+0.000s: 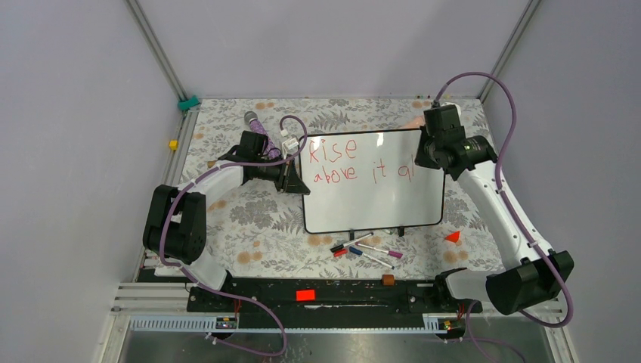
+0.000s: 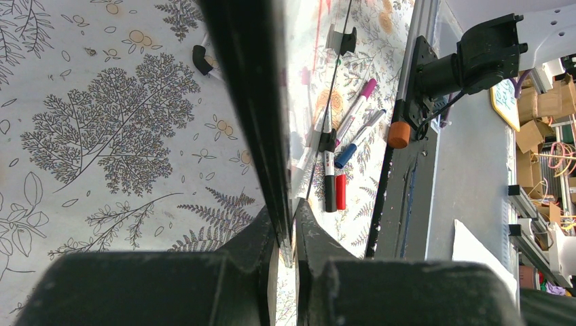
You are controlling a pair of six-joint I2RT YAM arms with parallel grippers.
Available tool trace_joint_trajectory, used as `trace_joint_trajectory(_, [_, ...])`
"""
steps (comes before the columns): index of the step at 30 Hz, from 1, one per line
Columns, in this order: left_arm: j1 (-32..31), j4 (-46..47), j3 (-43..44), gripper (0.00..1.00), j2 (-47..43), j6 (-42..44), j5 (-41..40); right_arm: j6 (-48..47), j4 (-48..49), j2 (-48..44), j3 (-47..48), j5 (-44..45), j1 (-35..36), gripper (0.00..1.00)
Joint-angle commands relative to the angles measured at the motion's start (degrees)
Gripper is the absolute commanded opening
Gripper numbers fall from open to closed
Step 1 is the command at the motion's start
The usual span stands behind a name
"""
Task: Write a sentence on the whiteboard
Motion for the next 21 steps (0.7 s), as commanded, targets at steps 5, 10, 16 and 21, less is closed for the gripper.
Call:
trace_joint_trajectory(5, [-0.88, -4.88, -0.94, 0.0, 0.04, 5.28, -8.26, -0.56, 2.4, 0.22, -0.58, -0.34, -0.56, 0.0])
trace_joint_trajectory(10, [-0.88, -4.87, -1.15, 0.0, -0.3, 5.26, -8.43, 0.99, 2.33, -2.34, -5.62, -1.03, -0.56, 0.0])
trace_joint_trajectory(16, [-0.81, -4.86, -0.98, 0.0, -0.01, 5.24, -8.26, 3.67, 2.31, -6.4, -12.2, -3.83, -0.56, 0.0])
trace_joint_trajectory(21, [-0.85, -4.81, -0.9, 0.0, 0.14, 5.12, -8.1, 4.25, 2.24, -7.58, -13.05, -3.72, -0.55, 0.0])
